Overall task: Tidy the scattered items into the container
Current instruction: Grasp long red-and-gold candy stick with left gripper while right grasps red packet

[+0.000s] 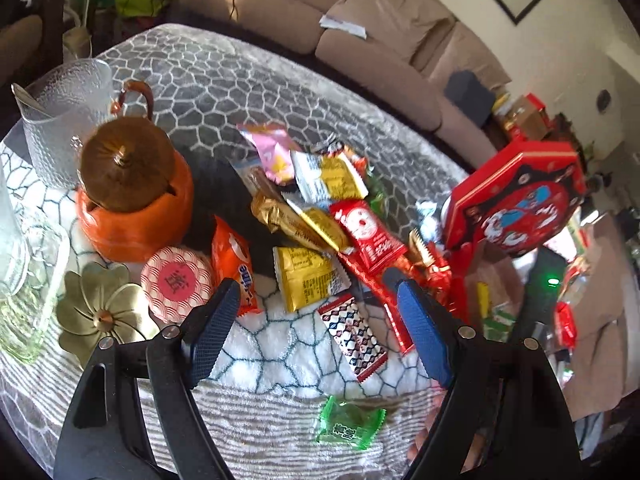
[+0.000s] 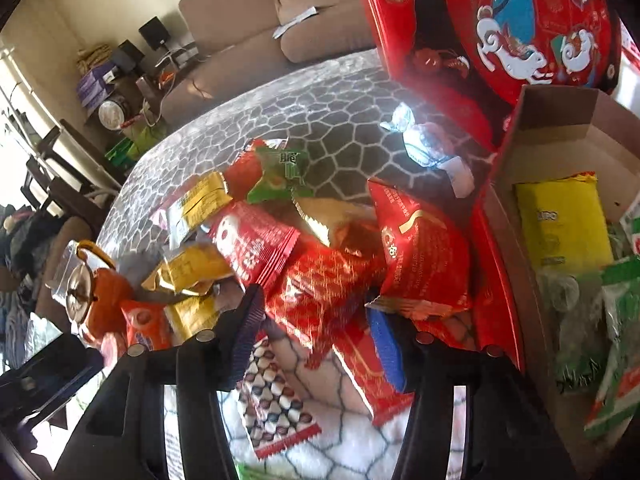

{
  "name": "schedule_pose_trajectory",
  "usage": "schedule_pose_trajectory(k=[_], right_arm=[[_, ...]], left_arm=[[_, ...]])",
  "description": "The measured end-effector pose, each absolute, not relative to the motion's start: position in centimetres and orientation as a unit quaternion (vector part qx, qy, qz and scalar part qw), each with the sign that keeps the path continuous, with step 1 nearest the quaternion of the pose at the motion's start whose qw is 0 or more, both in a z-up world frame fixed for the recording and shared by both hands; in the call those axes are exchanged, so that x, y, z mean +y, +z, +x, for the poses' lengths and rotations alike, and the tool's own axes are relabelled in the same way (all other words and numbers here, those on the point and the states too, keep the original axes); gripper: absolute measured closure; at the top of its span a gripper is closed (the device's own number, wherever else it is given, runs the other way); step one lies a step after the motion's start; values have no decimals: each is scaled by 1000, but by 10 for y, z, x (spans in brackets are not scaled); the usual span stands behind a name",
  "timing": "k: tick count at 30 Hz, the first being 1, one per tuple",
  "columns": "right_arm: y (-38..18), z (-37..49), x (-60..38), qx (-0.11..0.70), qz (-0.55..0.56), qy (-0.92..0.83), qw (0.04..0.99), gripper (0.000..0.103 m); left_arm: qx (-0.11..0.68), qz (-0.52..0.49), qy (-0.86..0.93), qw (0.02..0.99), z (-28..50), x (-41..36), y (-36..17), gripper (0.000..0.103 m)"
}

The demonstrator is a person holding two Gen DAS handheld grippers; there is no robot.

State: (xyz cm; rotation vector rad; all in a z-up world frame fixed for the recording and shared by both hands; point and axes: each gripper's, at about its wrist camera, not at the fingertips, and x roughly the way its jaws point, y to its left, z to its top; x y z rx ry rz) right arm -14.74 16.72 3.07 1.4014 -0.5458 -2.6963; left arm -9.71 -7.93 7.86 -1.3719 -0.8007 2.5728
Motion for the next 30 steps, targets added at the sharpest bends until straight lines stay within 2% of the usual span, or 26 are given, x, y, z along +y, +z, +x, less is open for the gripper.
schedule_pose_trajectory(k=[2, 5, 9, 12, 15, 18, 27, 29, 30], right_arm=[[34, -147, 171, -190, 445, -874, 41, 84], [52, -133, 177, -205, 423, -880, 65, 92], [87, -103, 172, -153, 392, -901, 102, 95], [103, -72, 166, -89, 381, -911, 127, 95], [106, -31, 150, 28, 355, -925, 135, 95], [95, 7, 135, 102, 338, -922, 156, 95], [63, 81, 87, 293, 252, -899, 207, 95], [58, 91, 78, 317, 241, -891, 219, 95], [56, 93, 76, 325, 237, -888, 222, 95]], left_arm=[[-275, -452, 846, 64, -98, -82, 81, 24], [-275, -456, 844, 72, -98, -81, 83, 20], [-305, -471, 821, 103, -93, -70, 76, 15], [-331, -500, 791, 123, -90, -56, 65, 11], [-355, -542, 749, 138, -87, -42, 49, 11], [-343, -591, 717, 136, -86, -26, 34, 11], [-325, -633, 687, 146, -81, -22, 22, 11], [-320, -638, 682, 160, -79, -19, 21, 14], [-317, -643, 677, 167, -78, -17, 20, 28]])
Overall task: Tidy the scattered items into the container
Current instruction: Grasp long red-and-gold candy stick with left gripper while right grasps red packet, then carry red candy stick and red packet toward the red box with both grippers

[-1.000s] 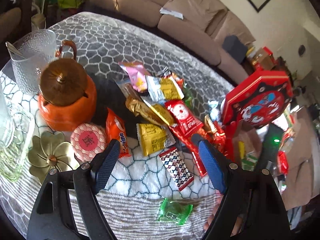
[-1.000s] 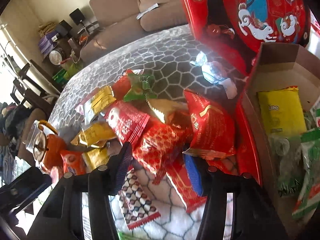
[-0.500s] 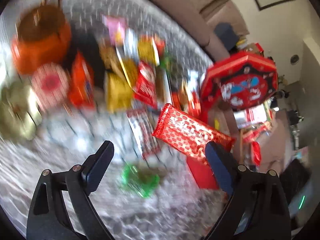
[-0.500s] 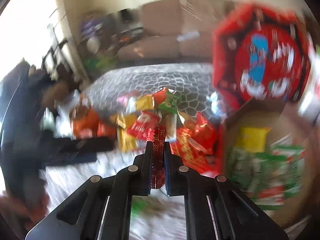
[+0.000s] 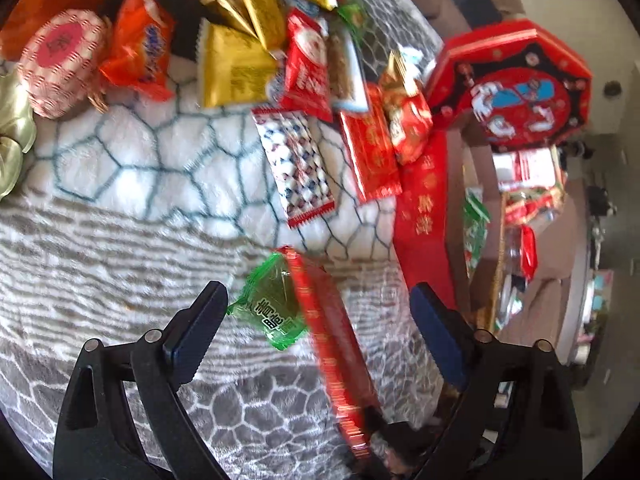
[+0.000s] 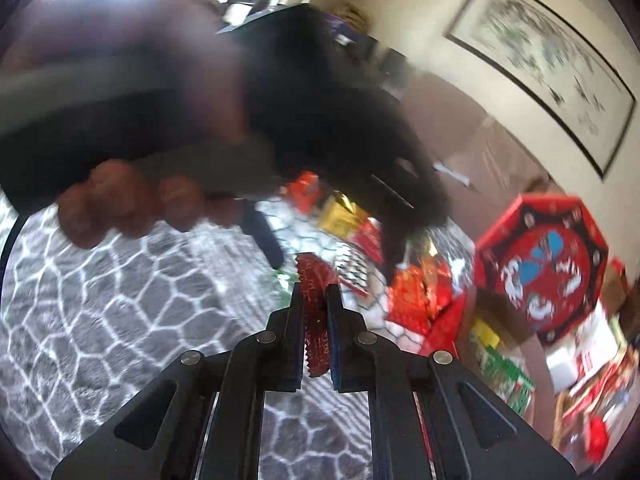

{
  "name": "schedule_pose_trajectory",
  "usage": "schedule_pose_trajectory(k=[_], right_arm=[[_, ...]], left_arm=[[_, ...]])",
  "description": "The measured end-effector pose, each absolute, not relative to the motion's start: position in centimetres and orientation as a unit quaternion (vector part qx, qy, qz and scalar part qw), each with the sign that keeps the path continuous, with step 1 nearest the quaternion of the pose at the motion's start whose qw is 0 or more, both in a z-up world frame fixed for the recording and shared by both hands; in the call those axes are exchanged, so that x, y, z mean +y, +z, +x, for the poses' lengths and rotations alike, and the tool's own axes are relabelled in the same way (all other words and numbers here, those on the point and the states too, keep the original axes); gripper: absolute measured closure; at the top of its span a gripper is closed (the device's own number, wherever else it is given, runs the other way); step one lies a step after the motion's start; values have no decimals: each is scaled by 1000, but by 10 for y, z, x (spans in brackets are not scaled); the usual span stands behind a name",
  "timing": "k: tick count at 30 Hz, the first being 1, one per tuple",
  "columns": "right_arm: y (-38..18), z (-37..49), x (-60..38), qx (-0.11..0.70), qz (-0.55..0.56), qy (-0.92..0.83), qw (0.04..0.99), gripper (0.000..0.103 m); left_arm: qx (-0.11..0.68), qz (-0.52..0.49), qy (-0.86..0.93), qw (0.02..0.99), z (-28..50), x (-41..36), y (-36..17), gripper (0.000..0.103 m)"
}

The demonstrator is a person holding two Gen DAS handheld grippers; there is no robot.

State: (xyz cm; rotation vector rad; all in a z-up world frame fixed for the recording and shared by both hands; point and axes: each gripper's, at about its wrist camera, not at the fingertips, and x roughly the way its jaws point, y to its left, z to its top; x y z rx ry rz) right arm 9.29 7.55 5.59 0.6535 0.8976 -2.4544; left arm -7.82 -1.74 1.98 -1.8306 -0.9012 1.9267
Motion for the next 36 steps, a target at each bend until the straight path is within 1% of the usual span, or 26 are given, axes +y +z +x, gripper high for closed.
schedule_pose_trajectory(k=[1, 2, 3, 5, 7, 8, 9, 10, 11, 12, 14, 15, 17, 19, 23, 25, 27, 30, 34, 36], right_arm=[[54, 96, 72, 335, 230, -886, 225, 95], [51, 98, 69, 344, 225, -883, 227, 95], [48, 101, 67, 352, 221, -880, 230, 95], [43, 107, 62, 373, 212, -875, 222, 95], [36, 114, 55, 394, 206, -868, 223, 95], [33, 116, 53, 395, 208, -865, 228, 94], [32, 116, 52, 395, 211, -864, 230, 93], [31, 117, 51, 395, 215, -863, 229, 90], [33, 119, 52, 387, 216, -867, 228, 85], [36, 120, 53, 376, 218, -871, 228, 80], [50, 120, 65, 336, 222, -887, 225, 48], [56, 120, 72, 316, 224, -894, 224, 44], [73, 117, 94, 263, 238, -911, 211, 41], [85, 99, 120, 199, 277, -924, 175, 41], [90, 34, 173, 54, 378, -914, 135, 41], [86, -7, 182, 26, 426, -896, 124, 41], [82, -38, 179, 27, 459, -879, 125, 41], [71, -84, 161, 52, 507, -851, 124, 41], [43, -128, 132, 115, 583, -796, 115, 41], [28, -144, 126, 158, 611, -771, 86, 41]], left_arm=[[-314, -649, 672, 169, -78, -17, 18, 41], [-311, -657, 665, 169, -78, -15, 14, 64], [-316, -665, 654, 172, -77, -14, 9, 69], [-327, -680, 630, 183, -71, -12, 1, 68], [-320, -685, 626, 192, -65, -8, 0, 67], [-318, -683, 628, 197, -62, -8, 1, 70], [-320, -674, 635, 202, -58, -8, 3, 76], [-319, -667, 641, 206, -56, -10, 6, 79], [-320, -659, 648, 208, -53, -13, 10, 85], [-325, -651, 654, 208, -50, -17, 14, 94], [-331, -639, 663, 206, -44, -30, 22, 94], [-336, -635, 665, 205, -43, -35, 25, 94], [-359, -619, 669, 200, -41, -47, 29, 94], [-378, -603, 676, 192, -37, -63, 35, 94], [-403, -577, 685, 188, -29, -85, 44, 94], [-393, -569, 700, 179, -26, -91, 50, 94], [-391, -564, 705, 179, -22, -94, 53, 94], [-384, -558, 713, 181, -16, -100, 56, 94], [-394, -552, 711, 186, -14, -102, 53, 94], [-397, -548, 712, 188, -15, -100, 51, 94]])
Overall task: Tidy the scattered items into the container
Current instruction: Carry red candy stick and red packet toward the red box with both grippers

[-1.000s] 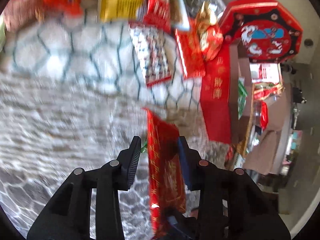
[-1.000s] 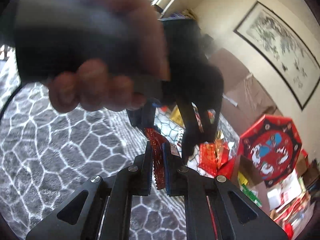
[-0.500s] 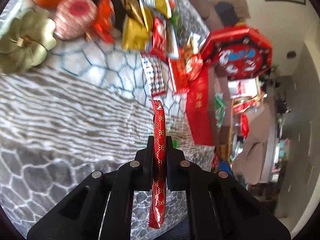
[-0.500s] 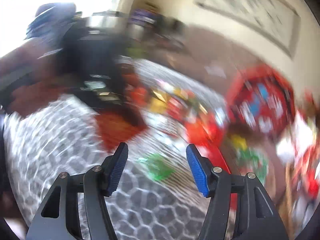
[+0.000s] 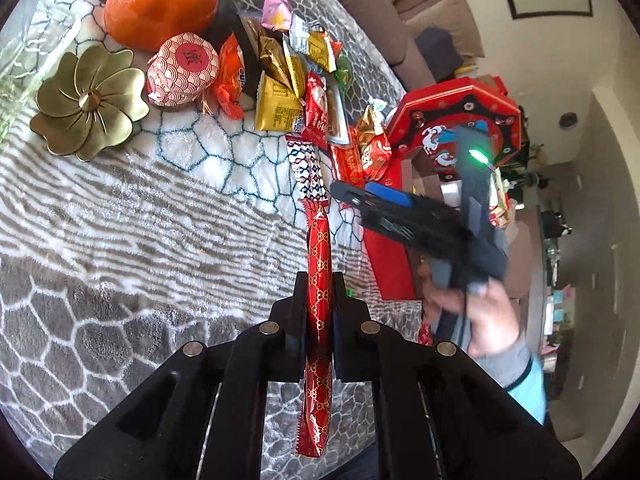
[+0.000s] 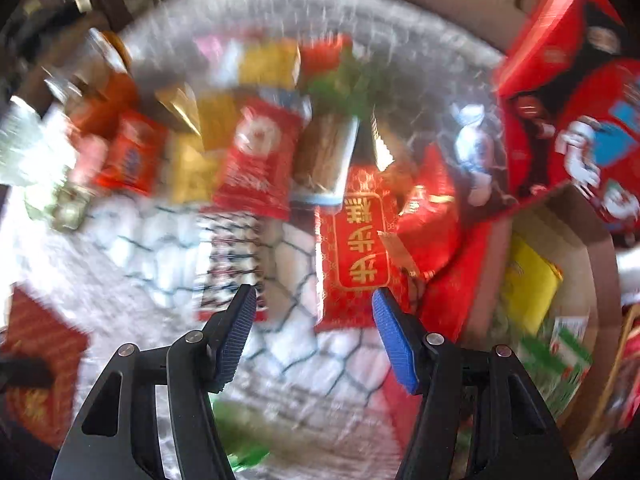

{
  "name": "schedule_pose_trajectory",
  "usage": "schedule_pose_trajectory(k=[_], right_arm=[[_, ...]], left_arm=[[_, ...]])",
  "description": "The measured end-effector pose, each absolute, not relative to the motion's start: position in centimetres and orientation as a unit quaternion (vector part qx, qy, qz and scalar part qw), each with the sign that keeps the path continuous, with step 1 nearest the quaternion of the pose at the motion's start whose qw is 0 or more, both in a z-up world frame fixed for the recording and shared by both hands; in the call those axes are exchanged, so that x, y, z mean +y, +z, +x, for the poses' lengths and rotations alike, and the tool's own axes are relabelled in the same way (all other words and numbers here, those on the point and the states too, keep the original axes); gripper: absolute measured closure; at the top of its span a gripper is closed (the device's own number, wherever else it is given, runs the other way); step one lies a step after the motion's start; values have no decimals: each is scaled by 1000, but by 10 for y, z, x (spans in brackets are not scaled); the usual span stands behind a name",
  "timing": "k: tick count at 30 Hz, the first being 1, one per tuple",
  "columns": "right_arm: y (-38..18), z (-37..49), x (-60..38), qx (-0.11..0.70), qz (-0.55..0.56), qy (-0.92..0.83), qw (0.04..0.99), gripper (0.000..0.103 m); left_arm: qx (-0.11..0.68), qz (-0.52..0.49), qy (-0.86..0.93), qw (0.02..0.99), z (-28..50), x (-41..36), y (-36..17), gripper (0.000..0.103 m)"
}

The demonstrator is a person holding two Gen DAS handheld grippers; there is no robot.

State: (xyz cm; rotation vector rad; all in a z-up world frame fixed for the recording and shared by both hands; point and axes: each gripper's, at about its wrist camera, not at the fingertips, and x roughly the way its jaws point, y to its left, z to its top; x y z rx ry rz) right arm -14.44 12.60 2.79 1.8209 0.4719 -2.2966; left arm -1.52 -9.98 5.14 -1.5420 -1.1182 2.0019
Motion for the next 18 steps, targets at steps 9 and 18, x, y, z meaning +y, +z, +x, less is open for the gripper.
schedule_pose_trajectory(k=[9, 18], right_arm=[[9, -183, 116, 243, 647, -720, 64, 17], [16, -168, 119, 216, 663, -698, 161, 55]], left_arm=[[-405, -540, 710, 202, -16, -101, 46, 94], [-410, -537, 709, 202, -18, -104, 45, 94]])
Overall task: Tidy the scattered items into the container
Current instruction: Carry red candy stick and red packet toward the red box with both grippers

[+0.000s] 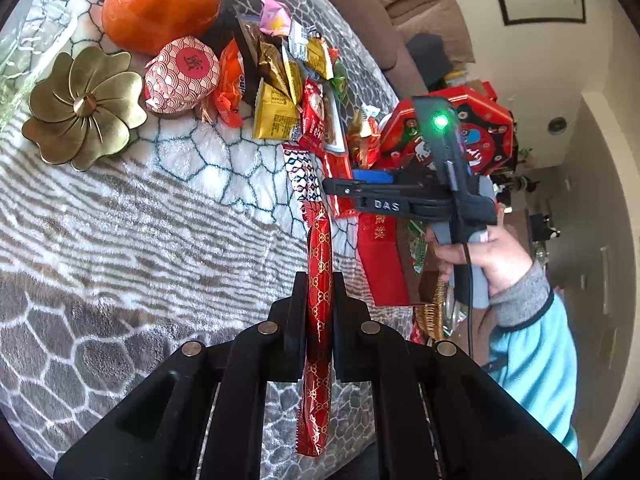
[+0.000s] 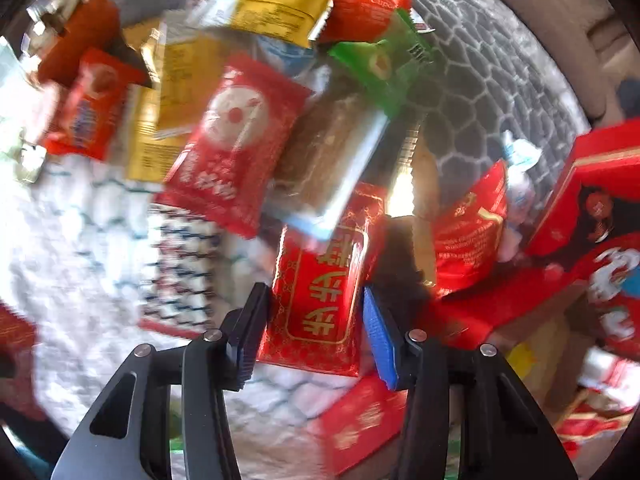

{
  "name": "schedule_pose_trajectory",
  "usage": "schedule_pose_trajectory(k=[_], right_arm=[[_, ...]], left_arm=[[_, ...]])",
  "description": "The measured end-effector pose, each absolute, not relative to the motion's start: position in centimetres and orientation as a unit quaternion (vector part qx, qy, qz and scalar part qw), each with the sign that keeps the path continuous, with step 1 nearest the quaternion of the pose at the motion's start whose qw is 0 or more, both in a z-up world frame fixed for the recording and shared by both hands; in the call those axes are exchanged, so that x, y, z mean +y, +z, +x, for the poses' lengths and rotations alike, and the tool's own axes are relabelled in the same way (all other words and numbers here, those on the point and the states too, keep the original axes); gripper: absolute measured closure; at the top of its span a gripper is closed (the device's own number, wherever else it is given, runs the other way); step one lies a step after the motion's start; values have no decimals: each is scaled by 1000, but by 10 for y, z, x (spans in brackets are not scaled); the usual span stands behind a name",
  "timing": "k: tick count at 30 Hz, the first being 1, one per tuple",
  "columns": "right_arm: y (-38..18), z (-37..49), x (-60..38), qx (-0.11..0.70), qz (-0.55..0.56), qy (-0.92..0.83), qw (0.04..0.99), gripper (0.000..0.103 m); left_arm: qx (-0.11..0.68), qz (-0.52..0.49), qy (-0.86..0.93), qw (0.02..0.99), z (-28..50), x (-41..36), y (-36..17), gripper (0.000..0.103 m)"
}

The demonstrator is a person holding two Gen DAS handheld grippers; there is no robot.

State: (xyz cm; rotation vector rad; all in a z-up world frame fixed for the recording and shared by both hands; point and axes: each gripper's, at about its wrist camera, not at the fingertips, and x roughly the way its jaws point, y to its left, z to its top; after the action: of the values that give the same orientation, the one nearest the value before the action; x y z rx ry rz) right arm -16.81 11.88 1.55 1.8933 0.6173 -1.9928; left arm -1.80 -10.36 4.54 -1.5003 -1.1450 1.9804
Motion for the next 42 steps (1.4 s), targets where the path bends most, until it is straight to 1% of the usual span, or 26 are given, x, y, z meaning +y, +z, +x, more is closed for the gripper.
schedule_pose_trajectory(k=[7, 13, 15, 17, 21, 24, 28, 31, 37, 40, 42], right_arm=[[36, -130, 137, 144, 646, -726, 188, 56], [88, -76, 158, 115, 618, -742, 233, 57], [114, -60, 179, 109, 604, -755, 230, 57], [137, -66, 194, 102, 592, -769, 219, 57], [167, -77, 256, 80, 575, -800, 151, 57], [162, -82, 305, 71, 579, -806, 102, 57], [137, -93, 355, 60, 589, -805, 39, 57], [120, -110, 371, 84, 589, -804, 19, 57], [79, -139, 367, 161, 609, -777, 23, 57], [62, -147, 369, 173, 615, -769, 25, 58], [59, -150, 371, 165, 612, -773, 36, 58]], left_arm=[[-401, -543, 711, 197, -22, -94, 47, 94], [-392, -536, 719, 207, -27, -77, 72, 94], [-389, -531, 721, 217, -32, -64, 85, 94], [-384, -525, 724, 232, -40, -46, 102, 94], [-371, -523, 722, 259, -61, -4, 124, 94], [-370, -522, 717, 276, -83, 34, 131, 94], [-368, -530, 707, 289, -104, 75, 131, 94], [-361, -535, 704, 297, -113, 99, 128, 95], [-364, -546, 694, 297, -132, 123, 111, 95], [-362, -551, 692, 295, -140, 130, 102, 95], [-359, -555, 690, 294, -144, 134, 95, 95]])
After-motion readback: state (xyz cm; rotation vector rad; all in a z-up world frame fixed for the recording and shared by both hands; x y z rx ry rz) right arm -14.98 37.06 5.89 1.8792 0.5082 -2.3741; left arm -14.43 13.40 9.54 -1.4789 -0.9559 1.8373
